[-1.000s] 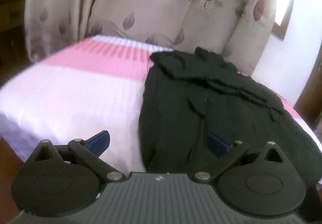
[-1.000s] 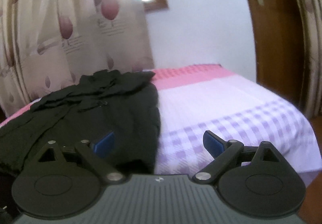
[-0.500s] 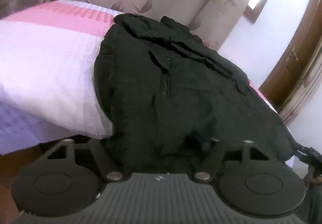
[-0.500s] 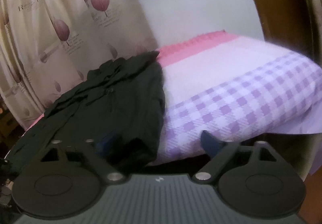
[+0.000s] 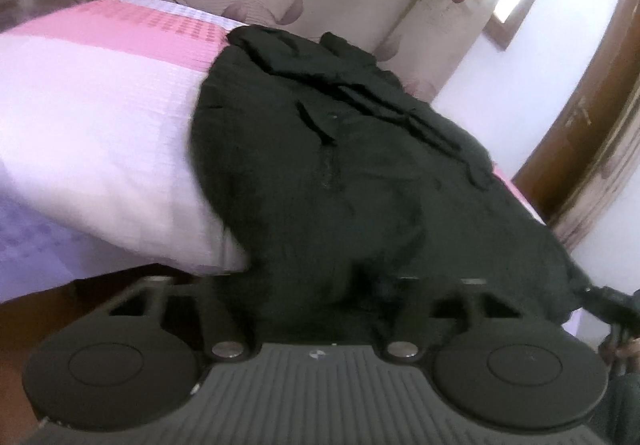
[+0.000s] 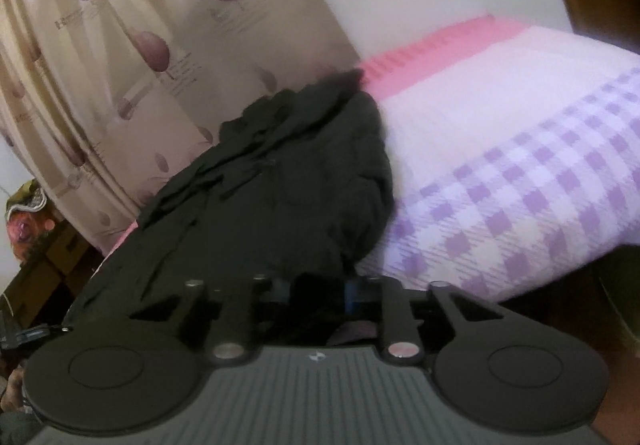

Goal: Fold large clothes
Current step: 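Grasp the folded jacket side with the left gripper while the right gripper grasps the collar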

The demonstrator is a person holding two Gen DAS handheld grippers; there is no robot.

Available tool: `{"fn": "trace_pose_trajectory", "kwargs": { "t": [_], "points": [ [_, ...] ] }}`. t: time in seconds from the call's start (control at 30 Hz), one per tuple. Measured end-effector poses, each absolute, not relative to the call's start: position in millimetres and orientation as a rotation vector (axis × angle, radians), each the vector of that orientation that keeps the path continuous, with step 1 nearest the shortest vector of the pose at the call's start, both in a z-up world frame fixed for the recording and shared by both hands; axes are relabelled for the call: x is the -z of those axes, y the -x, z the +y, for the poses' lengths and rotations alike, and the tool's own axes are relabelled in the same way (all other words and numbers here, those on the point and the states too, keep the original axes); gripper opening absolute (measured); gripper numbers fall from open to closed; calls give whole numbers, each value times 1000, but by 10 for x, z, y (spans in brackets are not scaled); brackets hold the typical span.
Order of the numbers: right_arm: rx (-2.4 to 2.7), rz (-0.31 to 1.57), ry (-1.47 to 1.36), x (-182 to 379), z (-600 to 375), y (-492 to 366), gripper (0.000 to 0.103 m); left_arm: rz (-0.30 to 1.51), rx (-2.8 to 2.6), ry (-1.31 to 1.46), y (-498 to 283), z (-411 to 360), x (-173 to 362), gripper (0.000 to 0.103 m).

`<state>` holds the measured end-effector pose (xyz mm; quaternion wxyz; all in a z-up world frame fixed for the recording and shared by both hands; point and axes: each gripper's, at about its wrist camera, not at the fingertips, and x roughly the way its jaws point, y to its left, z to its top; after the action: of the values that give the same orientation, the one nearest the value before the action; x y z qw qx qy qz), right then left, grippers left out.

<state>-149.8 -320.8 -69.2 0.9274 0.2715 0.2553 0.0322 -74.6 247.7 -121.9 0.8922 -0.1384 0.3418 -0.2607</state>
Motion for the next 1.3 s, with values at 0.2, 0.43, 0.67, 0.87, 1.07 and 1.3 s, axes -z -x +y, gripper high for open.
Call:
{"fn": "trace_pose_trajectory", "kwargs": {
  "t": [0.2,0.43,0.67,0.87,1.07,1.3],
  "points": [
    [-144,442,-691,478,-3334,1502,13,627,559,335,841,2577,928,17],
    [-228,351,-796,168,-3387,1341,13,523,551,461,839,2612,653,17],
    [-266,297,-824,-142,-3479,1103,13,449,535,512,751,2538,386,17],
    [-259,272,-796,-368,-3559,808,13,376,510,552,572,2497,130,17],
    [-241,255,-747,-572,-3647,410,13,346,473,622,200,2429,-62,17],
    [-212,263,-734,-747,-3826,-144,13,324,425,596,-259,2293,-213,17]
  ]
}}
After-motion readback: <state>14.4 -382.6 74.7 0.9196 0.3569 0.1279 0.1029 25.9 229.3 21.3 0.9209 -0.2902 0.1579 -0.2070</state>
